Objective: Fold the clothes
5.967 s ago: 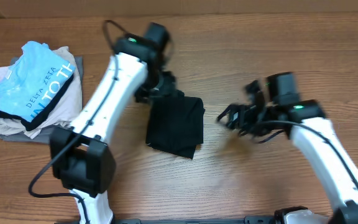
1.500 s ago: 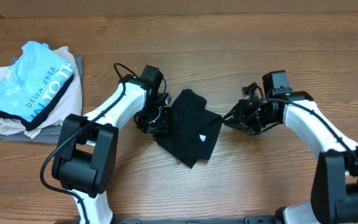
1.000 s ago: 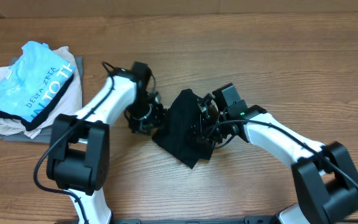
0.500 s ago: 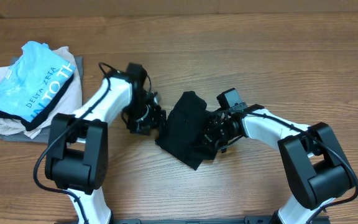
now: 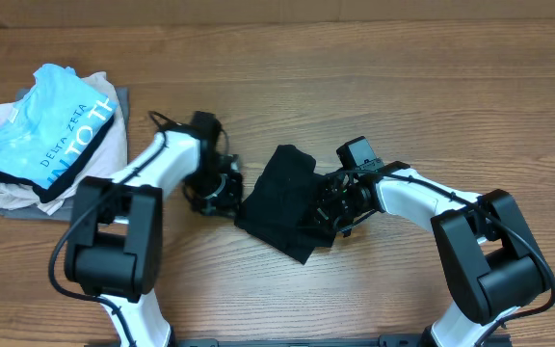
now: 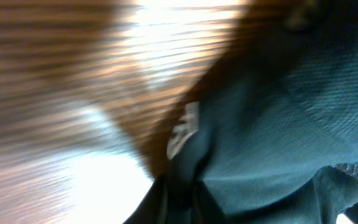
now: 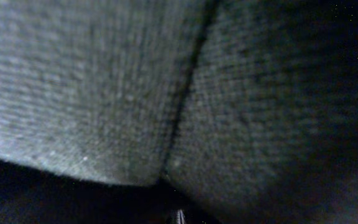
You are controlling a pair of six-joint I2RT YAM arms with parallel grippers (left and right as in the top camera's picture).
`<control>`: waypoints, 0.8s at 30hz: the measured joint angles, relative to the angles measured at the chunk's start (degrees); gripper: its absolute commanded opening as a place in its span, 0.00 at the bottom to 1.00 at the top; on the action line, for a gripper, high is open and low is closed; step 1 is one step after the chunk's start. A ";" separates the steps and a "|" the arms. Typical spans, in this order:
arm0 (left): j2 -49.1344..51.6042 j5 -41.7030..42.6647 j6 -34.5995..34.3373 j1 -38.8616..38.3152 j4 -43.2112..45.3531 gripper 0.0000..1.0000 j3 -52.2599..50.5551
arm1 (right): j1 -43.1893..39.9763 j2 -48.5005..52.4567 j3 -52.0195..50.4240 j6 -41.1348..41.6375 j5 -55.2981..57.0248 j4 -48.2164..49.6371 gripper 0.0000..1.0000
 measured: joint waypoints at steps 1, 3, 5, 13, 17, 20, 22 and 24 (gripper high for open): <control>0.02 -1.07 -0.17 1.66 -1.75 0.37 1.01 | -0.02 0.00 0.00 0.04 0.00 -0.02 0.07; 0.02 -2.82 -0.07 5.16 -4.72 0.41 3.58 | -0.07 0.00 0.00 -0.31 -0.20 -0.04 0.10; 0.02 -3.37 0.61 8.17 -6.80 0.43 6.82 | -0.13 0.09 0.00 -1.22 -0.66 0.07 0.10; 0.04 4.66 6.93 7.69 -7.89 0.66 15.98 | -0.46 -1.57 -0.20 -11.37 -1.42 -2.19 0.10; 0.04 7.72 8.04 4.26 -3.54 0.67 15.98 | -0.46 -7.76 -0.28 -18.29 -0.37 -2.16 0.06; 0.04 9.86 8.13 1.05 -0.52 0.45 15.98 | -0.44 -14.12 -0.26 -21.73 0.00 0.87 0.06; 0.04 10.73 7.61 -1.14 1.31 0.29 15.98 | -0.46 -16.61 -0.15 -22.49 0.70 3.02 0.04; 0.04 11.26 7.17 -3.48 2.62 0.25 15.98 | -0.46 -17.81 0.04 -21.77 2.95 4.33 0.04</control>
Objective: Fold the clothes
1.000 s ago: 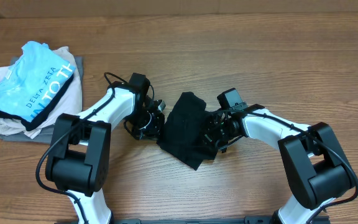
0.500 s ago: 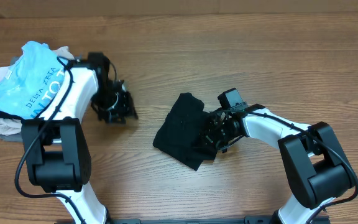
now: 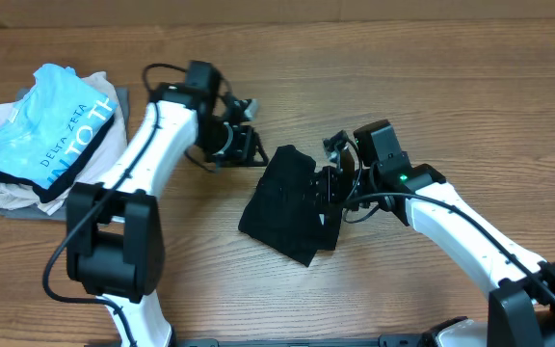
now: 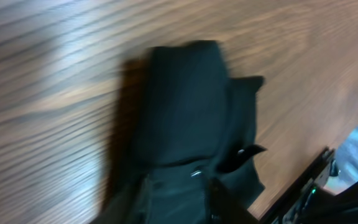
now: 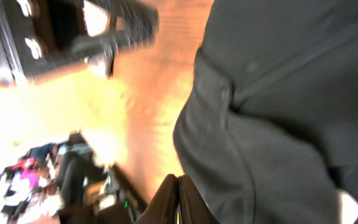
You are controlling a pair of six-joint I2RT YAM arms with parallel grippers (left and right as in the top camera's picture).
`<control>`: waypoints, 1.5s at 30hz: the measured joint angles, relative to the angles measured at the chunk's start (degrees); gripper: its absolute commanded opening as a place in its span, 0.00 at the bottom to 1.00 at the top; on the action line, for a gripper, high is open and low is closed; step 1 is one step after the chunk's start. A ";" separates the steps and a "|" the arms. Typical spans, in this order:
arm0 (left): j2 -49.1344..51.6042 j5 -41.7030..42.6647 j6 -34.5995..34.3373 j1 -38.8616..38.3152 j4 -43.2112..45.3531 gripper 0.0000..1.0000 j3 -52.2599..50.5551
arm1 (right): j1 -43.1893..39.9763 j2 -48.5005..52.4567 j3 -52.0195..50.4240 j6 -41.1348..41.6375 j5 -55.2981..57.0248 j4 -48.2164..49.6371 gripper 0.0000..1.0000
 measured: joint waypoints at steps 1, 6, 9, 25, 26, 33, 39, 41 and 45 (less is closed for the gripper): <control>0.00 0.09 -0.22 -1.05 0.39 0.24 0.00 | 0.00 -0.02 0.04 0.72 1.60 0.26 0.04; 0.00 -2.16 -2.08 -5.25 1.29 0.25 -0.39 | 0.00 2.84 0.04 3.76 9.18 2.29 0.04; 0.00 -3.67 -3.34 -6.43 3.06 0.28 -2.54 | 0.02 6.67 0.04 8.20 12.87 2.58 0.04; 0.00 -3.39 -6.36 -1.27 0.46 0.29 -9.90 | -1.07 16.22 0.87 17.05 9.18 2.23 0.04; 0.00 -2.49 -6.08 -0.74 0.24 0.23 -9.88 | -1.11 16.04 0.87 15.67 8.94 1.84 0.04; 0.00 2.54 -4.46 -0.35 -4.59 0.04 -9.90 | -1.11 7.52 0.87 4.39 6.27 -3.43 0.07; 0.00 2.91 -4.44 -1.22 -8.92 0.05 -9.99 | -1.11 0.07 0.87 -0.35 3.39 -2.82 0.07; 0.00 2.49 -4.48 -2.21 -9.14 0.04 -10.36 | -1.09 0.07 0.87 -0.87 3.10 -2.64 0.07; 0.00 -0.50 -7.04 -4.33 -5.27 0.04 -13.03 | -1.11 0.11 0.87 -1.44 3.08 -2.51 0.07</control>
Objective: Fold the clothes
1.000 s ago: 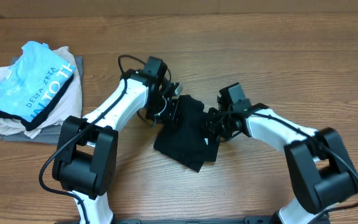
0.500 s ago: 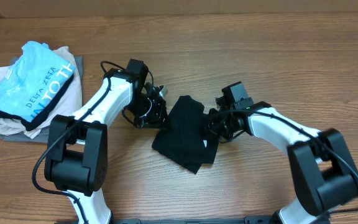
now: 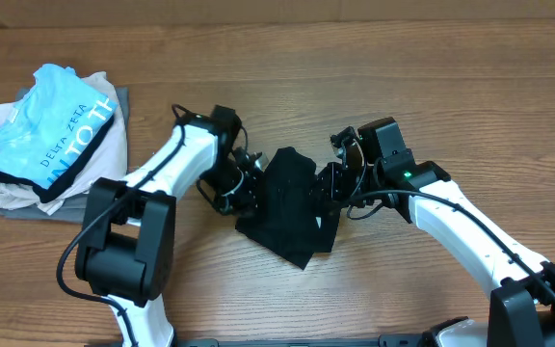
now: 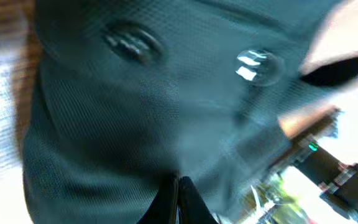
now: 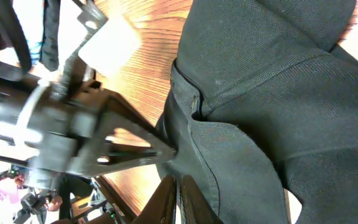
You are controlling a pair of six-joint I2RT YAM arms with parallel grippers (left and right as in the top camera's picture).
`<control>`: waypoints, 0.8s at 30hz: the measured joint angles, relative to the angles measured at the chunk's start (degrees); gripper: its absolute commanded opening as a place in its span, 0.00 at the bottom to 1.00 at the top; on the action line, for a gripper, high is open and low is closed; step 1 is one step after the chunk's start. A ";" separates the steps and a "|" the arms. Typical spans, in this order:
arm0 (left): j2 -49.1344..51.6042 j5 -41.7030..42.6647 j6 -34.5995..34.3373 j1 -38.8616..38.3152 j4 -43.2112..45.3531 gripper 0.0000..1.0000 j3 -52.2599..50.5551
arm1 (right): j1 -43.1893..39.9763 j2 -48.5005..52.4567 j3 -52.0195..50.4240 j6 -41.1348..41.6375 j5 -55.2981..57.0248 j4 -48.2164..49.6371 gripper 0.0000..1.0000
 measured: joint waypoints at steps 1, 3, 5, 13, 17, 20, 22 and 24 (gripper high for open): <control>0.00 -1.11 -1.46 -0.44 1.51 0.04 -1.18 | 0.00 0.00 0.00 -0.09 0.00 0.00 0.07; 0.00 -2.78 -4.98 -0.92 4.13 0.04 -3.78 | 0.00 0.00 0.00 -0.13 0.00 0.02 0.07; -0.31 -2.62 -8.57 -0.79 6.67 0.04 -5.64 | 0.00 0.00 0.00 -0.28 0.00 -0.04 0.07; -1.62 -2.14 -14.56 3.08 21.92 0.04 -8.00 | 0.00 0.00 0.00 -0.33 -0.04 0.13 0.06; -1.22 -5.01 -14.80 5.03 30.93 0.05 -5.35 | 0.00 0.00 0.00 -0.33 0.00 0.42 0.08; -0.70 -6.08 -14.47 6.21 29.75 0.14 -0.74 | 0.00 0.00 0.00 -0.42 0.02 0.52 0.11; -0.46 -6.40 -13.60 6.78 24.33 0.28 4.46 | 0.00 0.00 0.00 -0.48 0.52 0.76 0.12; -0.46 -6.58 -12.63 6.84 18.56 0.39 9.29 | 0.00 0.00 0.00 -0.52 1.27 1.20 0.16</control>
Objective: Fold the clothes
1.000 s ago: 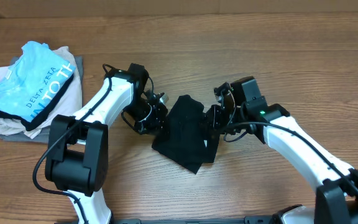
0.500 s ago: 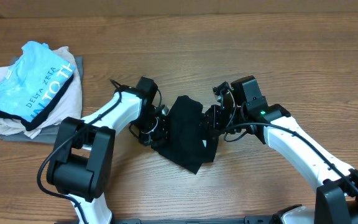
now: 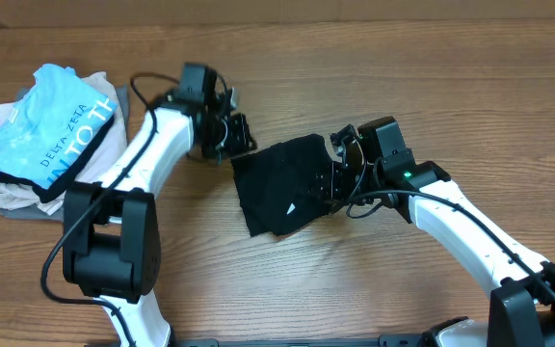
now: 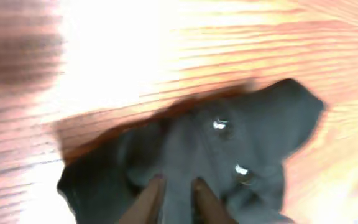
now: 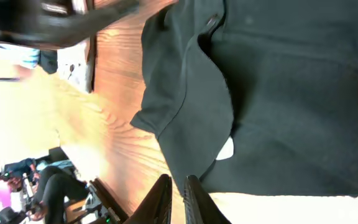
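A black garment [image 3: 277, 178] lies spread fairly flat in the middle of the wooden table, a small white tag [image 3: 292, 206] showing on it. My left gripper [image 3: 234, 140] sits at its upper left corner. In the left wrist view its fingers [image 4: 148, 199] stand close together with the dark cloth [image 4: 185, 149] between them. My right gripper [image 3: 337, 183] is at the garment's right edge. In the right wrist view that gripper [image 5: 176, 179] is nearly closed on the edge of the cloth [image 5: 278, 93].
A pile of clothes [image 3: 46, 135] lies at the table's left edge, a light blue printed shirt on top of white and grey pieces. Bare wooden tabletop [image 3: 403, 77] surrounds the garment, and both arms reach in from the front edge.
My left gripper has moved up and to the left, from the garment's left edge. The garment, bunched and narrow before, now lies wider and flatter between the two grippers. The right gripper has barely moved.
First both grippers were low at the bunched black garment, one at each side. Then the left gripper was clear of it, up and to the left, while the right stayed at the right edge. The left was back at the left edge, and now the garment lies spread.
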You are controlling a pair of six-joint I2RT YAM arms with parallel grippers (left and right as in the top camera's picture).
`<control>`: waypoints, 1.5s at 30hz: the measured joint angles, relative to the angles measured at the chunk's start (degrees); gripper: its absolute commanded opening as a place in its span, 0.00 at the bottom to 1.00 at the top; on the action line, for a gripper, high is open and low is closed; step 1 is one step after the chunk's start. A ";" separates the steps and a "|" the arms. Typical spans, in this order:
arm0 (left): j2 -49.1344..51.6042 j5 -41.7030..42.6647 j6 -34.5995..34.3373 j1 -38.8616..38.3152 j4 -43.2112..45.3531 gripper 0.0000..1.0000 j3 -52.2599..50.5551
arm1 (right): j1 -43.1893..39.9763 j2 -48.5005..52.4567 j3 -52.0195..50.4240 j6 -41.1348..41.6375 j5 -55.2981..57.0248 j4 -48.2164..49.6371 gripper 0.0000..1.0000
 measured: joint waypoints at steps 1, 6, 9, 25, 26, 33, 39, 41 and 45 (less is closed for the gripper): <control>0.00 -0.13 0.76 -0.02 -4.70 0.45 3.04 | 0.00 0.00 0.00 -0.02 0.35 0.52 0.17; -0.02 -1.75 2.49 -0.11 -20.85 0.60 11.87 | 0.09 0.00 0.00 0.00 2.64 5.79 0.19; -0.02 -2.58 2.69 -0.04 -26.25 0.60 12.50 | 0.37 0.33 0.00 -0.02 3.80 9.40 0.19; 0.00 -4.57 2.60 0.68 -24.79 0.76 2.51 | 2.21 18.03 0.04 11.58 5.73 13.60 0.08; 0.00 -4.57 2.27 0.68 -23.06 0.77 0.63 | 2.21 17.99 0.07 11.93 5.70 13.70 0.08; 0.09 -1.95 -4.42 0.68 -7.76 0.83 -12.74 | 2.21 17.99 0.09 13.07 5.62 13.79 0.08; -2.47 6.38 -12.02 1.33 2.73 0.81 -19.41 | 2.23 17.99 0.09 13.31 5.62 13.84 0.08; -3.17 8.74 -13.53 1.44 5.86 0.82 -21.44 | 2.21 17.99 0.09 13.29 5.62 13.88 0.08; -4.00 13.16 -15.45 1.44 11.61 0.79 -24.76 | 2.21 17.99 0.09 13.31 5.64 13.88 0.08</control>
